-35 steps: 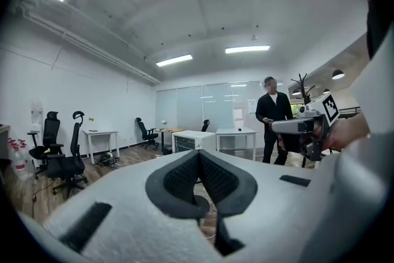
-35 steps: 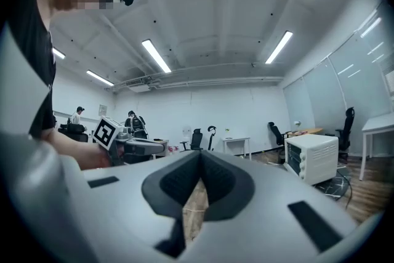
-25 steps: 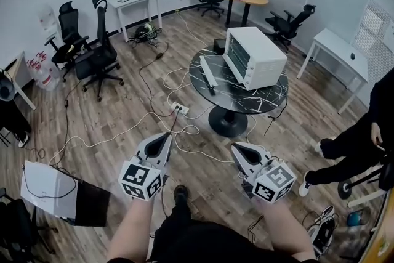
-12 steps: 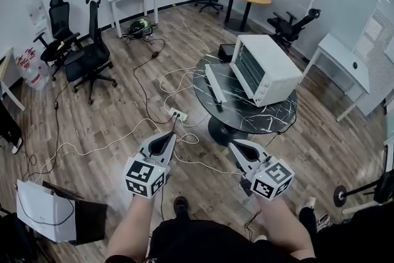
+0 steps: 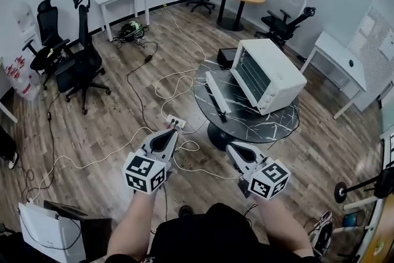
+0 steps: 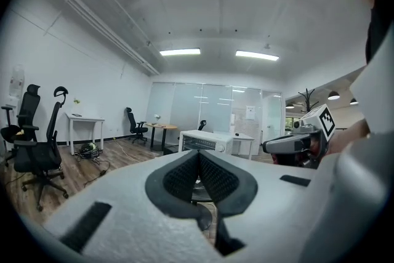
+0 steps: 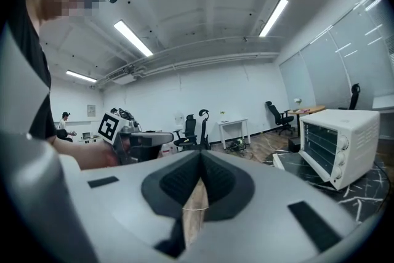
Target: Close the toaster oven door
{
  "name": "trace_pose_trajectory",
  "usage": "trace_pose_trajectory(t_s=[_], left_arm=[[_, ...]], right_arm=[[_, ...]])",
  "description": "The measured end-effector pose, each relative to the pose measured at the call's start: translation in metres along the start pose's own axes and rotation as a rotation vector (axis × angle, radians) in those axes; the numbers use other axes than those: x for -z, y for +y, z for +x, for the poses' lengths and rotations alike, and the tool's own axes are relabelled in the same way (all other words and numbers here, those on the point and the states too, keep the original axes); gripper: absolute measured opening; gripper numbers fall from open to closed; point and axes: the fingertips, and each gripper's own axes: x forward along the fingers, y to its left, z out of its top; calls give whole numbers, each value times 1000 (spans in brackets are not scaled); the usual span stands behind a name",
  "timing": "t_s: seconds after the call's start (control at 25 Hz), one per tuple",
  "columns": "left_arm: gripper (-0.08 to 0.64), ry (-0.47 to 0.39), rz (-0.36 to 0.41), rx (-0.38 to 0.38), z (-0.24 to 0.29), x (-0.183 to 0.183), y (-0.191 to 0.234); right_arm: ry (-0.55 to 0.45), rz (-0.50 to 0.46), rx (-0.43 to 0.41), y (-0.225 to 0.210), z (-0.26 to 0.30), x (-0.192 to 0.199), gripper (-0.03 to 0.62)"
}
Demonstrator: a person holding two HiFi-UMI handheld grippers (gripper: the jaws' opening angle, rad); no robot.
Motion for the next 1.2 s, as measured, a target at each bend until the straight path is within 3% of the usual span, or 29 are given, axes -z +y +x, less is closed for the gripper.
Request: trace_pose_trajectory(t_s=[0.24, 0.56, 0.76, 0.96, 1.2], left_arm=[[9, 41, -22, 28, 34, 11, 23], [9, 102, 21, 45, 107, 9, 65], [9, 120, -9, 31, 181, 4, 111], [9, 168, -12, 70, 264, 4, 136], [9, 204, 4, 120, 336, -2, 159]], right_arm=[[16, 12, 3, -26, 30, 2, 6], [25, 58, 14, -102, 96, 8, 6], [34, 64, -9, -165, 151, -3, 6], [45, 80, -2, -236, 186, -13, 6], [64, 146, 40, -291, 214, -7, 6]])
